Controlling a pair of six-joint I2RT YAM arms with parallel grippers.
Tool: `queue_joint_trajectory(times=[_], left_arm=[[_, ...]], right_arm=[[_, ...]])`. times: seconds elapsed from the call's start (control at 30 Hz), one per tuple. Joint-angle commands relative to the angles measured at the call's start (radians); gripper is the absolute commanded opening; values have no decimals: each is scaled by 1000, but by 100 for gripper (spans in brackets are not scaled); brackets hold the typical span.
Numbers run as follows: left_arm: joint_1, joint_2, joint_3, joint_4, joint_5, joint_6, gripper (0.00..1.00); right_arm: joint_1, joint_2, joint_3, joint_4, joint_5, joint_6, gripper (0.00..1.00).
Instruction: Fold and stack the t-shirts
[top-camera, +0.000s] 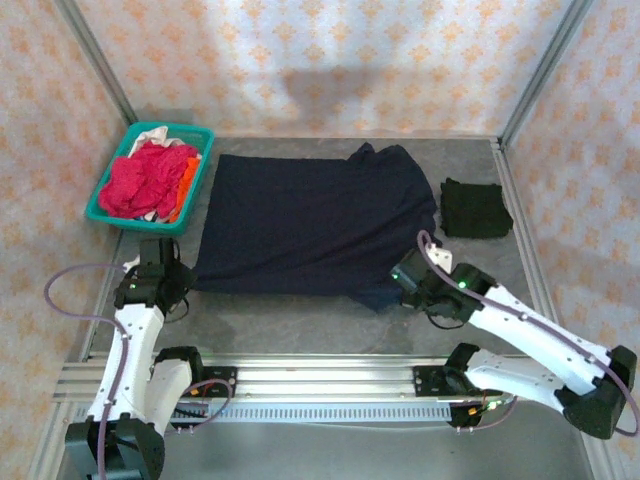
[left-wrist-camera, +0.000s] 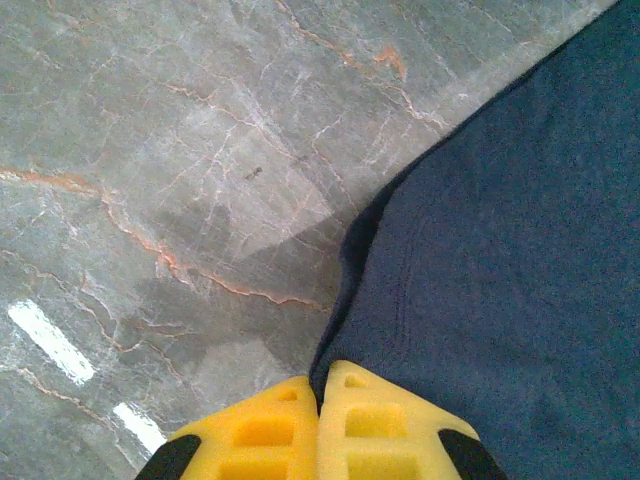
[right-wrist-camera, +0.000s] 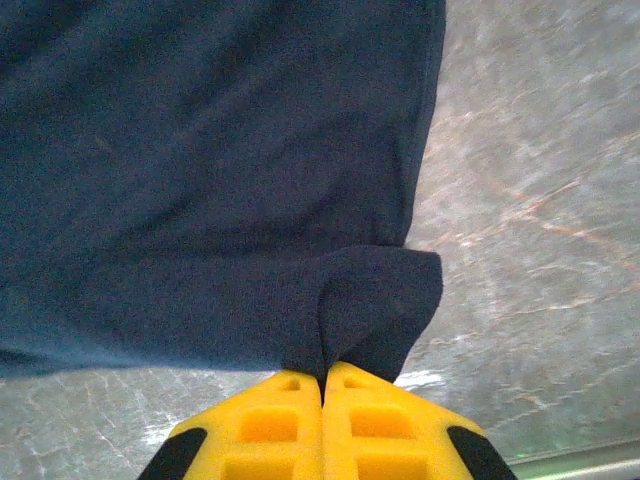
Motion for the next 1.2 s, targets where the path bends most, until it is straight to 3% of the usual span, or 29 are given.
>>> queue_joint_trajectory(times=[0.0, 0.4, 0.83, 1.17], left_arm=[[5, -9, 13, -78, -29, 36, 0], [6, 17, 38, -50, -2, 34, 0], [-22, 171, 86, 51, 3, 44, 0], [-84, 335, 179, 119, -60, 18, 0]], right_arm=[[-6, -27, 61, -194, 111, -2, 0], [-37, 3, 75, -49, 96, -74, 0], [-303, 263, 205, 197, -16, -444, 0], [-456, 484, 341, 314, -109, -597, 0]])
